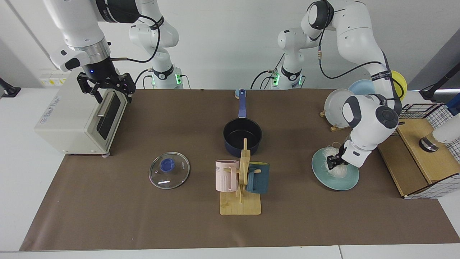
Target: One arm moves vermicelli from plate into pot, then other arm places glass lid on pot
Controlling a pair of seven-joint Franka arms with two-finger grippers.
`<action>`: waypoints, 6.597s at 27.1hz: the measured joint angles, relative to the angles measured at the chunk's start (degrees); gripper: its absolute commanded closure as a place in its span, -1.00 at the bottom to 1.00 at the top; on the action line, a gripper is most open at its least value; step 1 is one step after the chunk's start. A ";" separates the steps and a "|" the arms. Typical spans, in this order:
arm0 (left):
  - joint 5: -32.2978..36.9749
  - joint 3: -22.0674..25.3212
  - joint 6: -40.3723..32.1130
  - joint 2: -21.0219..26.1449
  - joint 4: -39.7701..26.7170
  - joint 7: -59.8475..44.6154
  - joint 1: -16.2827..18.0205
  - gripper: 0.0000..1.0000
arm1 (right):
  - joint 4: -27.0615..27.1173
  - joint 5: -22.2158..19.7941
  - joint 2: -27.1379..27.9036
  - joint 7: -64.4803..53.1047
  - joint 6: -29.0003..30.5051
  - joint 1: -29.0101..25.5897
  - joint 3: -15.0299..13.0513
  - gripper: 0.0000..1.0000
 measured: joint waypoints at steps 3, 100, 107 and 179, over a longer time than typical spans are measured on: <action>0.00 -0.20 -1.96 -3.49 0.24 -1.88 -0.01 1.00 | 2.48 0.00 3.29 2.65 0.40 1.36 0.03 -1.00; 7.49 -29.39 13.47 -6.24 -19.66 -40.85 -6.18 -1.00 | -5.20 -7.61 16.68 15.90 20.00 4.62 7.20 0.85; 7.50 -28.99 12.37 -6.11 -16.59 -40.81 -5.17 -1.00 | -5.47 -3.50 11.86 13.86 15.12 4.42 7.26 0.85; -1.35 2.78 -26.88 -25.17 -0.05 6.05 -2.11 -1.00 | -3.47 -18.25 24.99 69.95 19.12 12.37 32.57 1.00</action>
